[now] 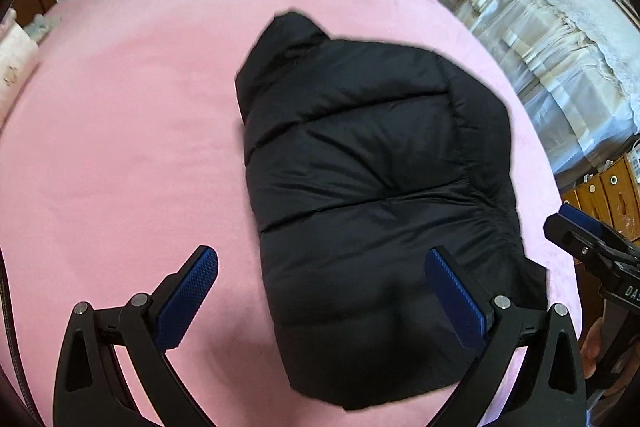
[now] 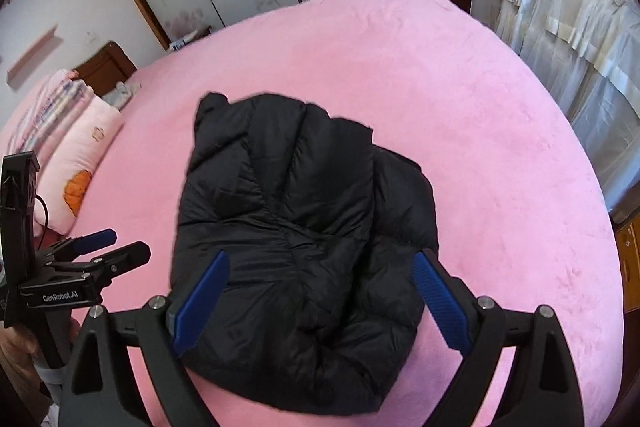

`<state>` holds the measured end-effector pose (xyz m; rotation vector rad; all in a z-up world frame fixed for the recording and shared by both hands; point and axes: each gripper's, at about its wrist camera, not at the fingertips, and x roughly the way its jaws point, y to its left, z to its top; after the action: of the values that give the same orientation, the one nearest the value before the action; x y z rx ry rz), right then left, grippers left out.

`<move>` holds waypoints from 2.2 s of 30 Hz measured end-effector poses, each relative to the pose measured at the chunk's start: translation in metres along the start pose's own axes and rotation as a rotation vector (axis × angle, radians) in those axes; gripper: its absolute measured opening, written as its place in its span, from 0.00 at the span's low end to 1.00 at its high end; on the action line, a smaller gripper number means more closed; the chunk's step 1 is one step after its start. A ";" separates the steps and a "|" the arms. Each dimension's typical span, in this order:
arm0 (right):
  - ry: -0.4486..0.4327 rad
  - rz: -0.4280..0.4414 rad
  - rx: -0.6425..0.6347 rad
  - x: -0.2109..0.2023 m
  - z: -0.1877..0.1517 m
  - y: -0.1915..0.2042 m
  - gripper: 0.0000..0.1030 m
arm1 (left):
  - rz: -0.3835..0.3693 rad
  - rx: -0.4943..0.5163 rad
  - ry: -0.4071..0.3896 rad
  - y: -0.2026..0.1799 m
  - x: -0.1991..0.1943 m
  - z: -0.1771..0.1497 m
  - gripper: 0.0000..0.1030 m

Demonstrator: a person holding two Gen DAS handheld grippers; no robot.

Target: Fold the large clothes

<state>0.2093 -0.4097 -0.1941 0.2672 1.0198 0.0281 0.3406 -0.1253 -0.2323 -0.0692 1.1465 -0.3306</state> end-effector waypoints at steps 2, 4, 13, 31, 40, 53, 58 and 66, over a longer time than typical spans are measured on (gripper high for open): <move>0.046 -0.002 0.027 0.019 0.002 -0.011 0.91 | -0.022 -0.017 0.034 0.008 0.022 0.005 1.00; 0.092 -0.027 0.050 0.041 0.002 -0.023 0.91 | -0.034 -0.036 0.071 0.014 0.044 0.009 1.00; 0.242 0.101 0.197 0.109 -0.013 -0.092 1.00 | -0.174 -0.151 0.182 0.041 0.105 0.010 1.00; 0.390 0.603 0.391 0.169 -0.048 -0.140 0.68 | -0.403 -0.329 0.280 0.058 0.158 0.008 0.85; 0.305 0.542 0.278 0.106 -0.044 -0.114 0.30 | -0.299 -0.195 0.148 0.024 0.081 0.020 0.39; 0.162 0.494 0.160 0.033 -0.032 -0.019 0.30 | -0.432 -0.137 0.025 0.146 0.009 0.039 0.38; 0.153 0.519 0.131 0.072 -0.024 0.051 0.30 | -0.410 -0.136 -0.002 0.252 0.004 0.060 0.38; 0.149 0.550 0.065 0.145 -0.001 0.181 0.29 | -0.356 -0.185 -0.042 0.420 0.013 0.104 0.39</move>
<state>0.3034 -0.2135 -0.2741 0.6053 1.0702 0.5197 0.5324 0.2582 -0.2942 -0.4452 1.1191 -0.5346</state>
